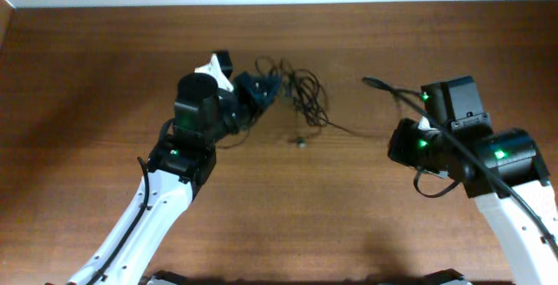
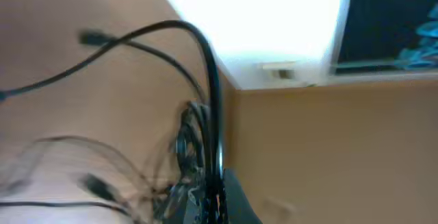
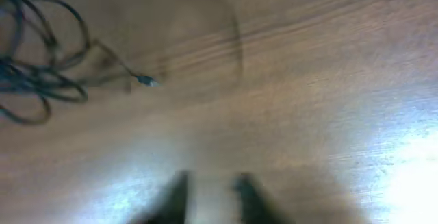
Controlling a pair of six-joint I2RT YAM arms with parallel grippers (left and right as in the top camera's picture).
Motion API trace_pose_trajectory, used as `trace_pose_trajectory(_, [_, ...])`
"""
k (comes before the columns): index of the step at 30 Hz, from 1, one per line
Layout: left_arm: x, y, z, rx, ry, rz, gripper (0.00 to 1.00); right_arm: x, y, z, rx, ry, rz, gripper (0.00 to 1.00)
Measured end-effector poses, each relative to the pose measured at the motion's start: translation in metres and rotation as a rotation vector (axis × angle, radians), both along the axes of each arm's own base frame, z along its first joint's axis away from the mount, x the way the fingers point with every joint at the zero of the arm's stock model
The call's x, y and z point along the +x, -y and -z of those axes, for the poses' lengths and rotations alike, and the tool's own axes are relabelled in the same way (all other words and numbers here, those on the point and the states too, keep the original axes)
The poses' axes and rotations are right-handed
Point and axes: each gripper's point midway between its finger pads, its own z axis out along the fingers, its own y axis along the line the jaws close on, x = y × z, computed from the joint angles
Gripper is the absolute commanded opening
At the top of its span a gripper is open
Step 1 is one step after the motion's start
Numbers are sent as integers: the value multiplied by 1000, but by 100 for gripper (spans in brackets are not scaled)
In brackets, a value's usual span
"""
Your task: Untangle cables
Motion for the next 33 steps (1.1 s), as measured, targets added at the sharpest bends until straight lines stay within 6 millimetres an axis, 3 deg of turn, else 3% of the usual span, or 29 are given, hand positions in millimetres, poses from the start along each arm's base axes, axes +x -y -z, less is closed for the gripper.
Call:
trace_pose_trajectory(2, [-3, 15, -40, -73, 161, 99, 0, 1, -10, 6, 36, -37, -37, 49])
trace_pose_trajectory(3, [-10, 21, -50, -72, 223, 162, 0, 3, -13, 8, 40, -36, -64, 50])
trace_pose_trajectory(5, [-26, 33, -54, -26, 319, 294, 0, 9, -19, 5, 50, 1, -119, 50])
trace_pose_trajectory(6, [-44, 43, -50, 20, 385, 427, 0, 13, -23, 2, 58, 25, -146, 51])
trace_pose_trajectory(9, [-49, 44, -46, 43, 400, 460, 0, 15, -54, -14, 178, 107, -343, 56])
trace_pose_trajectory(11, [-35, 36, -32, -10, 218, 340, 7, 5, -72, -22, 248, 141, -512, 66])
trace_pose_trajectory(15, [-26, 19, 11, -258, -360, 61, 2, -7, -89, -31, 294, 202, -696, 72])
trace_pose_trajectory(19, [-29, 16, 22, -393, -579, -43, 0, -16, -119, -39, 316, 257, -815, 77])
trace_pose_trajectory(22, [-29, 15, 24, -435, -635, -74, 0, -12, -124, -18, 297, 116, -663, 77])
trace_pose_trajectory(26, [-26, 10, 31, -443, -670, -132, 0, 15, -109, 29, 213, -94, -226, 80])
trace_pose_trajectory(28, [-29, 8, 39, -434, -703, -155, 0, 35, -105, 41, 189, -98, -73, 72])
trace_pose_trajectory(29, [-29, 7, 39, -433, -704, -159, 0, 47, -104, 50, 186, -104, 8, 59])
trace_pose_trajectory(30, [-28, 7, 39, -434, -700, -160, 0, 51, -104, 54, 184, -107, 36, 52])
trace_pose_trajectory(33, [-23, 9, 28, -459, -660, -146, 0, 58, -102, 85, 148, -186, 126, 11])
